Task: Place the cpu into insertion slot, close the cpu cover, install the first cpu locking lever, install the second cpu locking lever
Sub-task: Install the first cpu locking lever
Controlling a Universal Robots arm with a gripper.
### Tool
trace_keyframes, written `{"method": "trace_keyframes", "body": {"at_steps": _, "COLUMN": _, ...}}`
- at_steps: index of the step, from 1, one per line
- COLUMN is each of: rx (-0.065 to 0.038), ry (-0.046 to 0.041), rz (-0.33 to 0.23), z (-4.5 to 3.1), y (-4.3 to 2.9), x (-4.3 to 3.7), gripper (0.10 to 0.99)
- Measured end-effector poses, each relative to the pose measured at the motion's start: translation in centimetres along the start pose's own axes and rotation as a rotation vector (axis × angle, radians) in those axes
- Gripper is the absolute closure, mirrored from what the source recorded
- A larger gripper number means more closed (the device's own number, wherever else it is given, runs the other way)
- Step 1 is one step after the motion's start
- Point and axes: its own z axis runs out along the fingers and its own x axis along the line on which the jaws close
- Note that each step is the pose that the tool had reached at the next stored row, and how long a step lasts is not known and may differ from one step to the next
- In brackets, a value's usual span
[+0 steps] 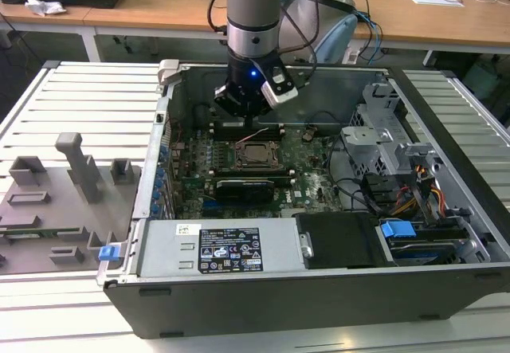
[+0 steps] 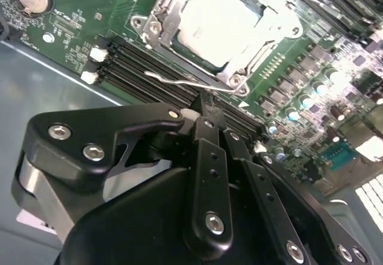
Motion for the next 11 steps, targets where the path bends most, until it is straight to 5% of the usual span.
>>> {"method": "trace_keyframes", "body": {"at_steps": 11, "rx": 0.000, "ry": 0.0022, "rz": -0.023, "z": 0.86, "y": 0.30, "x": -1.03, "gripper": 0.980}}
